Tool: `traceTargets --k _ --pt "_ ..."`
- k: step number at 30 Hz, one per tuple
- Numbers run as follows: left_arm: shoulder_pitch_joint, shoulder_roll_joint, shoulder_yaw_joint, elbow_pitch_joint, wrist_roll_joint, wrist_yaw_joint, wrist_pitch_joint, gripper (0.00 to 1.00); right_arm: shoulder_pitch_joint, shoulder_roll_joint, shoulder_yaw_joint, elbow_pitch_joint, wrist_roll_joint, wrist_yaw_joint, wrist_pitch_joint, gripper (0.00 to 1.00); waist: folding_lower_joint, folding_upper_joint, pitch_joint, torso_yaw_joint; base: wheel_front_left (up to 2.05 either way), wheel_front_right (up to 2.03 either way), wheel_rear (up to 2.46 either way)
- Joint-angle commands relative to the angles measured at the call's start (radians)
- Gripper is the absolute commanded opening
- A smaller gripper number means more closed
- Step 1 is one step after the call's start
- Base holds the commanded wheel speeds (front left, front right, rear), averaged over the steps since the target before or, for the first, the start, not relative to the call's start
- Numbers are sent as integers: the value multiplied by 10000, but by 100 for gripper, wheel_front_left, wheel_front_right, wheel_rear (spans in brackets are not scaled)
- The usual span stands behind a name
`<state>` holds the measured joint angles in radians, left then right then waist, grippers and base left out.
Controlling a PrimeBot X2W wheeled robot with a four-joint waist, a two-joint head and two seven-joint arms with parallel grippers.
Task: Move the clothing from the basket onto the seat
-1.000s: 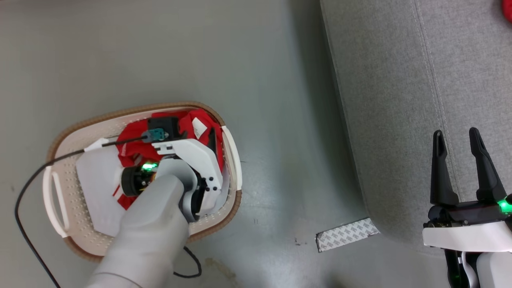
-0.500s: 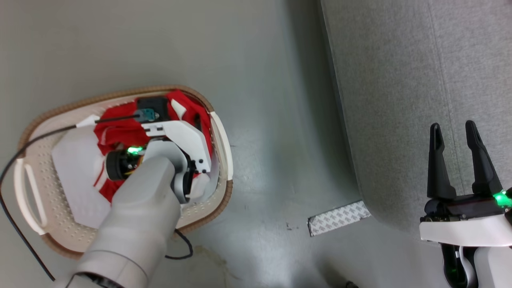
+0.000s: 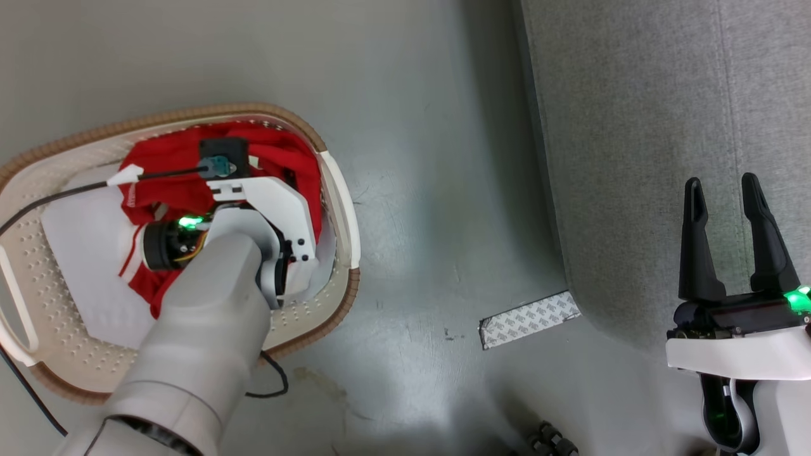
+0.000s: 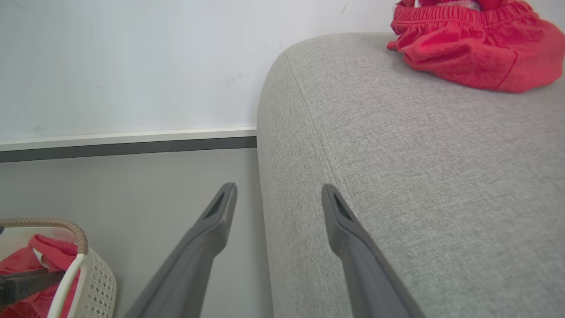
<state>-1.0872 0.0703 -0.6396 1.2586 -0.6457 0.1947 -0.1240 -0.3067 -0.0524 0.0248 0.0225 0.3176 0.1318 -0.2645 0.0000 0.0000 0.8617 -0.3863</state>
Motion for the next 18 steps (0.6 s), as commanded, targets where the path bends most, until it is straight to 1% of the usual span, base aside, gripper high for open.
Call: traceTargets --k 1,9,16,17,18 --pt "-140 80 -23 44 51 24 -39 100 -145 23 -35 -55 -1 -22 5 100 0 0 85 6 0 0 0" --pt "-488 157 -207 153 201 108 -177 100 -179 23 -78 -133 -165 -22 3 100 0 0 528 44 0 0 0" --pt "-626 156 -405 216 324 24 -358 100 -215 23 -84 -108 -179 -22 3 100 0 0 669 73 0 0 0" --pt "-635 148 -454 221 362 -39 -373 91 -221 23 -91 -115 -185 -24 3 100 0 0 677 74 0 0 0" --pt "-649 141 -526 226 411 -71 -396 42 -227 23 -103 -123 -201 -24 3 100 0 0 687 75 0 0 0"
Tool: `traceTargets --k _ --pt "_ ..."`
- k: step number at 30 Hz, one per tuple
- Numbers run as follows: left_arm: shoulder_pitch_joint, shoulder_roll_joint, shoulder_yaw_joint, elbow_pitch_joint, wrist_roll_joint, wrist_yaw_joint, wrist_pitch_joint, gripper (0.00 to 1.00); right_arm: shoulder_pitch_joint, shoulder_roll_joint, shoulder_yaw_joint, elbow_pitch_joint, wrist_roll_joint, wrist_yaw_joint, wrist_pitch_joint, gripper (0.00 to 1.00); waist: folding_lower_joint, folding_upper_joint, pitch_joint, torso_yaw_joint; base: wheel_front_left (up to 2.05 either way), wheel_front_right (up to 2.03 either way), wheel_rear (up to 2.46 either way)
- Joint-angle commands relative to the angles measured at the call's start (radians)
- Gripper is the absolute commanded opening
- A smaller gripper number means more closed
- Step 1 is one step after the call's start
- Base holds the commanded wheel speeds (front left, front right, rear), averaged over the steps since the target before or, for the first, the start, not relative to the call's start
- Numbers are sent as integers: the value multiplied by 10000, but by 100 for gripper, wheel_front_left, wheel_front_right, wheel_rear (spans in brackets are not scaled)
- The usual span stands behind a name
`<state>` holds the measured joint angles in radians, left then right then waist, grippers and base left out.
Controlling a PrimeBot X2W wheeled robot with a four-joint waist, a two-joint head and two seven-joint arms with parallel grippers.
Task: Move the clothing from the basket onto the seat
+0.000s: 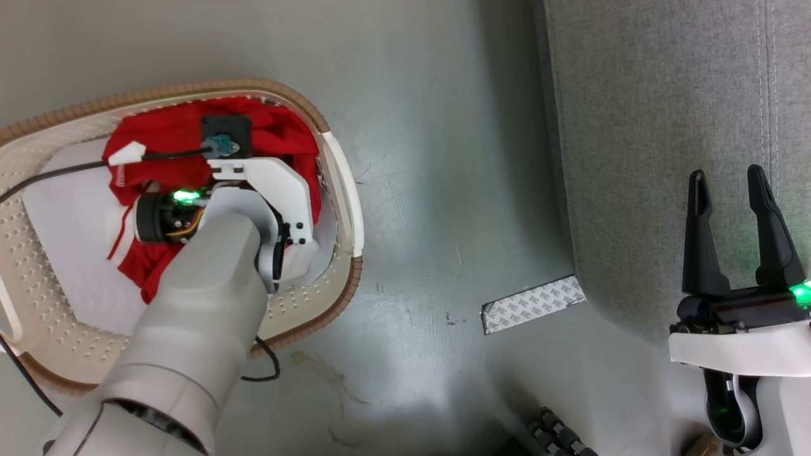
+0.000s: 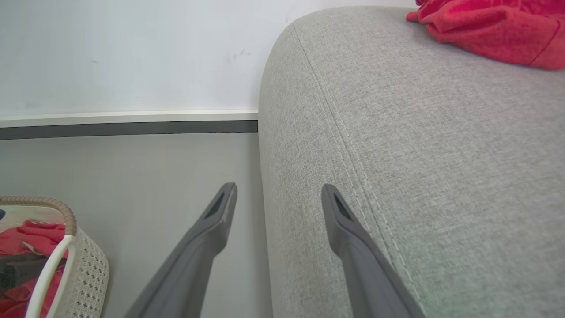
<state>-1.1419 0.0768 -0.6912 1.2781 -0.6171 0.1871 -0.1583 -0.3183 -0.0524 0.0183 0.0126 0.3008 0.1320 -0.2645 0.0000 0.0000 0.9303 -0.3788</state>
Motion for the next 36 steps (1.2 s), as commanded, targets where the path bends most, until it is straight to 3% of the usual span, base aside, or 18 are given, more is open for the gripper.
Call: traceTargets --k 1,2,12,19,24,36 --pt "-109 70 -31 39 123 13 -67 30 -118 23 -55 -32 -49 -26 3 100 0 0 6 3 0 0 0" --pt "-103 62 -47 48 117 -8 -71 0 -118 23 -65 -30 -63 -26 3 100 0 0 0 4 0 0 0" --pt "285 -102 -33 19 -211 -610 -571 0 66 24 -402 36 -237 -24 3 100 0 0 -606 446 0 0 0" --pt "886 -218 34 -345 -552 -1053 -926 0 352 13 -623 167 -453 -24 3 100 0 0 -1694 1048 0 0 0" --pt "1934 -249 -124 -1343 -921 -1442 -1072 0 816 -8 -854 410 -719 -24 4 100 0 0 -3149 1662 0 0 0" --pt "4014 -246 96 -4258 -933 -1162 -1061 0 2010 -205 -1075 640 -900 -24 4 100 0 0 -5564 2823 0 0 0"
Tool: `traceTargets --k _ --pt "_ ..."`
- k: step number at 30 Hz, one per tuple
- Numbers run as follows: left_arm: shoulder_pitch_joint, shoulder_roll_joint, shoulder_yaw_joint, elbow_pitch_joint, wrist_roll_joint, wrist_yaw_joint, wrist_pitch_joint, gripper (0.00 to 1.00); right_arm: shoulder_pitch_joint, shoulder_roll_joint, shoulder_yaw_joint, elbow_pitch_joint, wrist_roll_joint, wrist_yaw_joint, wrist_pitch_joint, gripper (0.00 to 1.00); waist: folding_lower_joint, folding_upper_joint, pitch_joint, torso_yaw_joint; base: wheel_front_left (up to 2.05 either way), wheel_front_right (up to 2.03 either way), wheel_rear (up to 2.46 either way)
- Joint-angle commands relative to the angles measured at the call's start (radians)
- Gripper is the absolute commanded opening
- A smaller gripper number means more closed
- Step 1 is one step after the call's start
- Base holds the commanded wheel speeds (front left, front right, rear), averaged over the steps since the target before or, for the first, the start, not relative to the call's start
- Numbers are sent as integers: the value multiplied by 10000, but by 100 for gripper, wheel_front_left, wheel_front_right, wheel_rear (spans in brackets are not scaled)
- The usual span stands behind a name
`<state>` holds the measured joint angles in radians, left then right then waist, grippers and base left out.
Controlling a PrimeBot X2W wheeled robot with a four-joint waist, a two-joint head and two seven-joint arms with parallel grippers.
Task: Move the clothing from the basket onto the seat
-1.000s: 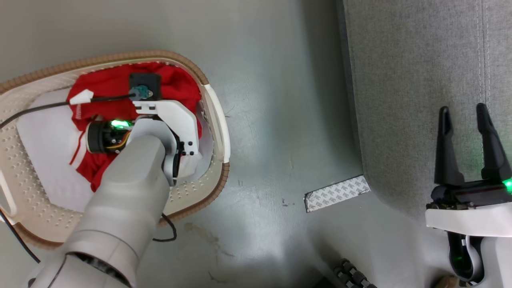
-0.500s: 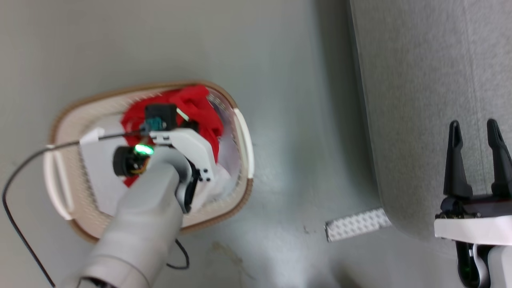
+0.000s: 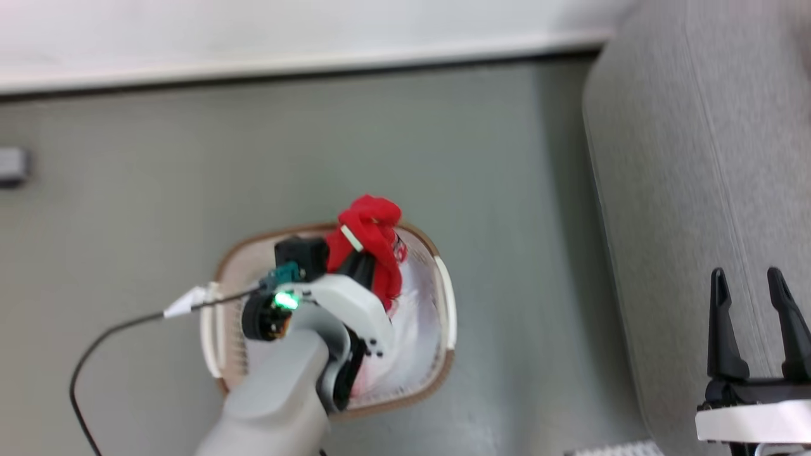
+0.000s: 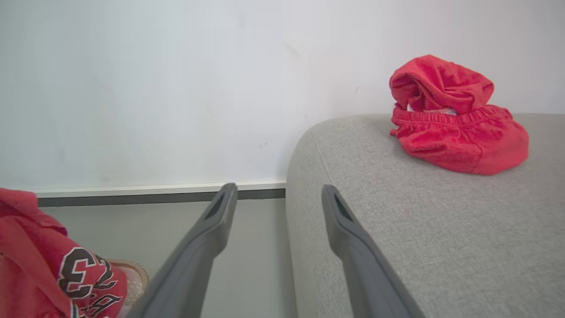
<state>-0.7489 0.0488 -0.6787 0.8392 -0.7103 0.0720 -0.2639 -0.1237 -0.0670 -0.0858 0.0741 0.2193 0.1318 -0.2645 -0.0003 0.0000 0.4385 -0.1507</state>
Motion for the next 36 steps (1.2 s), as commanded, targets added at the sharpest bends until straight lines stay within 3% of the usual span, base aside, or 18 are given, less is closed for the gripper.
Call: traceTargets --k 1,13,25,36 --pt "260 35 46 -85 101 6 -5 0 154 -93 -46 47 -109 -22 5 100 3 0 -839 626 0 0 0" --pt "2239 34 1268 -2180 1044 -110 -6 0 999 -229 -128 245 -195 -22 5 100 3 0 -2643 1126 0 0 0" --pt "3838 214 2267 -3738 2059 -338 -7 0 1749 -338 -15 286 -324 -24 4 100 3 0 -3825 1117 0 0 0" --pt "4885 564 2625 -4617 2206 -475 -7 0 2333 -423 51 321 -397 -22 5 100 3 0 -4741 1026 0 0 0"
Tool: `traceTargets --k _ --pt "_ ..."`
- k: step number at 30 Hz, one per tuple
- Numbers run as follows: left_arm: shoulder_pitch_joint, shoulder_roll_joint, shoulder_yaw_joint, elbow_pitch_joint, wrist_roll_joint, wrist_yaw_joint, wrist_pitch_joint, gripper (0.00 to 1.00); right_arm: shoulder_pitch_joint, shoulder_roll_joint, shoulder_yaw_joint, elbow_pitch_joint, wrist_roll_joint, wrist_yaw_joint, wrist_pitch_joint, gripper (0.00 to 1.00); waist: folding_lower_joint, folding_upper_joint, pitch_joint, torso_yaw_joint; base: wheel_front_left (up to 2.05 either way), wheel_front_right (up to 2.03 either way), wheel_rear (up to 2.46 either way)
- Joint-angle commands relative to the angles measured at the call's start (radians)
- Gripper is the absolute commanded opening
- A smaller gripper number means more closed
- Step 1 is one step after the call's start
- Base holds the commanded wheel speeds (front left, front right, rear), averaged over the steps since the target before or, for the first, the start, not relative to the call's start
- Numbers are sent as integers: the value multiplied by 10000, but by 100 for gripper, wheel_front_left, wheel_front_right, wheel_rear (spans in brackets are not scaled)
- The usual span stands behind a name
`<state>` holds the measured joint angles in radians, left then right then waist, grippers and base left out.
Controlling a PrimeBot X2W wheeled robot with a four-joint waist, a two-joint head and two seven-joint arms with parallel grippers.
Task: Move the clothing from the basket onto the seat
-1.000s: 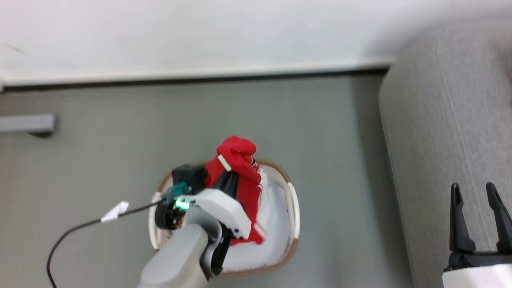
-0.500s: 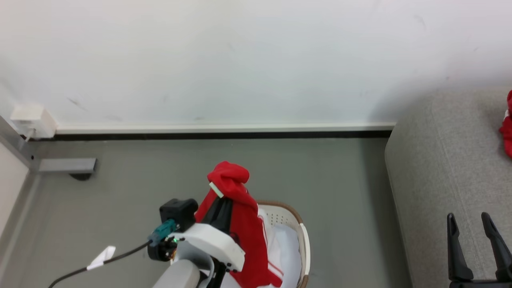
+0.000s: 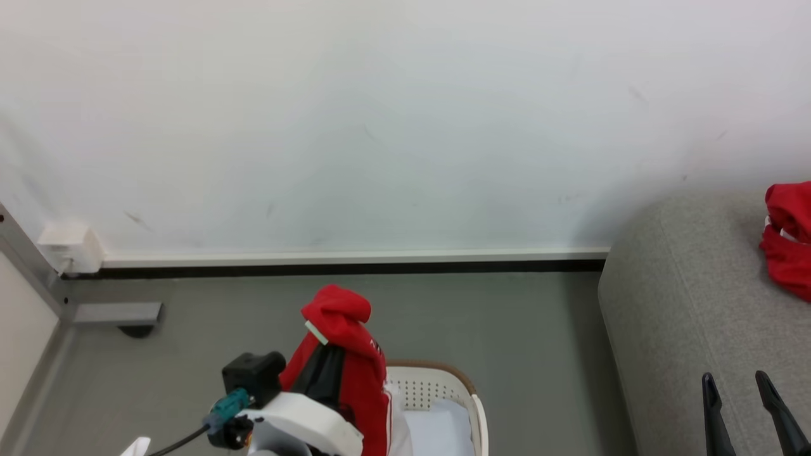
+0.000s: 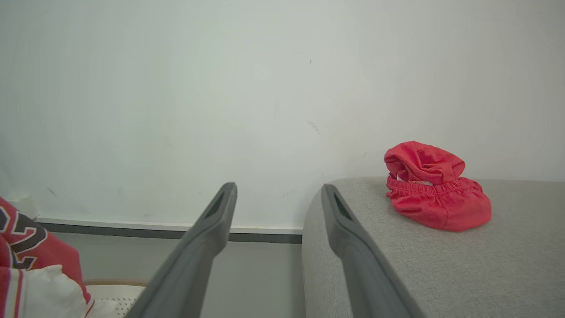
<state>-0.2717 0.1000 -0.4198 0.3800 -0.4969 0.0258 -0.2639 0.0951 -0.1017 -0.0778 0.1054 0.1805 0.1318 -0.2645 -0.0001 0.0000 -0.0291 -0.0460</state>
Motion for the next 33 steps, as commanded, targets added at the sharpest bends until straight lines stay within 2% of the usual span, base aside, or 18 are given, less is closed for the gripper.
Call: traceTargets --k 1,14,19,24,33 --pt "172 78 35 -93 55 -5 -7 0 170 -76 -44 -6 -2 -24 5 100 1 0 -125 -28 0 0 0" --pt "629 443 138 -1070 -146 244 238 0 365 35 -44 -74 54 -23 4 100 1 0 -343 -1 0 0 0" --pt "458 481 -19 -1576 -17 239 437 0 118 -181 406 -143 141 -23 5 100 1 0 -297 35 0 0 0" --pt "212 375 -289 -2155 64 203 733 0 -353 -552 1444 -194 315 -23 4 100 1 0 -227 1 0 0 0" --pt "-259 101 -880 -2752 90 68 1209 0 -1828 -1274 4395 -4 855 -23 4 100 1 0 -74 -52 0 0 0"
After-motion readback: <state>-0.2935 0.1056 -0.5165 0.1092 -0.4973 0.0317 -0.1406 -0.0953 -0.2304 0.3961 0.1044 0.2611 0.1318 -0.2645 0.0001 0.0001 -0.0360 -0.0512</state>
